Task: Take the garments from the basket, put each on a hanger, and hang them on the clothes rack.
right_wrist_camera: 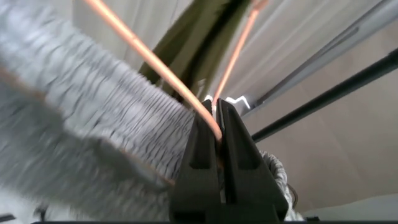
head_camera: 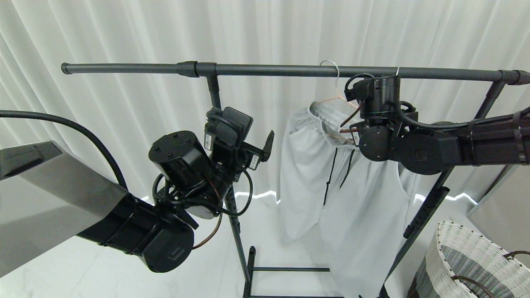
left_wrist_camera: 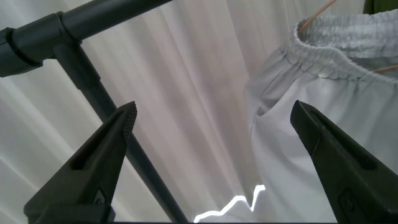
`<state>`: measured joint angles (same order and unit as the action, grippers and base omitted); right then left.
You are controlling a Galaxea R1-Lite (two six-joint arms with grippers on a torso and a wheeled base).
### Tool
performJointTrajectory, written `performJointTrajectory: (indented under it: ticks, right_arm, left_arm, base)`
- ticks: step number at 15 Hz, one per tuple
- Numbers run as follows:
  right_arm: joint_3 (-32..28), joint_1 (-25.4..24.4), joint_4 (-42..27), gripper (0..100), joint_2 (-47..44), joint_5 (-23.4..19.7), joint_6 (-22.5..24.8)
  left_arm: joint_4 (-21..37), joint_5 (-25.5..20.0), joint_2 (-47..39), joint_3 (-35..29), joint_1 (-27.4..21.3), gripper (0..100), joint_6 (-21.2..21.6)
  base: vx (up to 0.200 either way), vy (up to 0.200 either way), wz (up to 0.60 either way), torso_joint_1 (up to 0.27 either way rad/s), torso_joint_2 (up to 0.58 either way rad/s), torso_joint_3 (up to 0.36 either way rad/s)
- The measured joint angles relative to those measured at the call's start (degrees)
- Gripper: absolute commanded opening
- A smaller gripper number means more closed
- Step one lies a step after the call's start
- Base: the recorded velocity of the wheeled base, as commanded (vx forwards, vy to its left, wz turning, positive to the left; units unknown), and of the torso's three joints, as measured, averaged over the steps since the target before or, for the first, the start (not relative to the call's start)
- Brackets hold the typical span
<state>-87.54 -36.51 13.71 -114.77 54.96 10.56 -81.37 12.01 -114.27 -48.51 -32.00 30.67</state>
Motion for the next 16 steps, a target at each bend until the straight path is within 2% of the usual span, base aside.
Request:
performJointTrajectory:
  ticks: [4, 5, 8, 11, 14, 16]
  right_arm:
    - [0.5, -3.2, 0.0, 0, -0.4, -0.1, -0.1]
    - [0.6, -4.0, 0.0, 100, -0.5, -0.2, -0.3]
    - [0.6, -6.3, 1.3, 100, -0.6, -0.5, -1.9]
    - [2.1, -10.3, 3.4, 100, -0.2, -1.3, -6.9]
    - [7.3, -14.2, 5.1, 100, 2.4, -5.7, -9.4]
    - [13.0, -15.7, 7.6, 100, 5.7, -8.4, -9.6]
  left_arm:
    - [0.0, 0.0, 0.0, 0.0, 0.0, 100, 0.0]
    - [0.0, 0.0, 0.0, 0.0, 0.0, 100, 0.0]
    - [0.0, 0.0, 0.0, 0.0, 0.1, 100, 0.0]
    - [0.0, 0.0, 0.0, 0.0, 1.2, 100, -0.1]
    - [0.0, 0.0, 0.1, 0.1, 2.6, 100, -0.3]
    - [0.0, 0.0, 0.1, 0.4, 3.4, 100, -0.5]
  base:
    - [0.000, 0.000, 0.00, 0.000, 0.00, 0.000]
    - [0.000, 0.000, 0.00, 0.000, 0.00, 0.000]
    - [0.000, 0.000, 0.00, 0.000, 0.00, 0.000]
    - [0.000, 0.000, 0.00, 0.000, 0.00, 0.000]
    - [0.000, 0.000, 0.00, 0.000, 0.00, 0.000]
    - [0.000, 0.000, 0.00, 0.000, 0.00, 0.000]
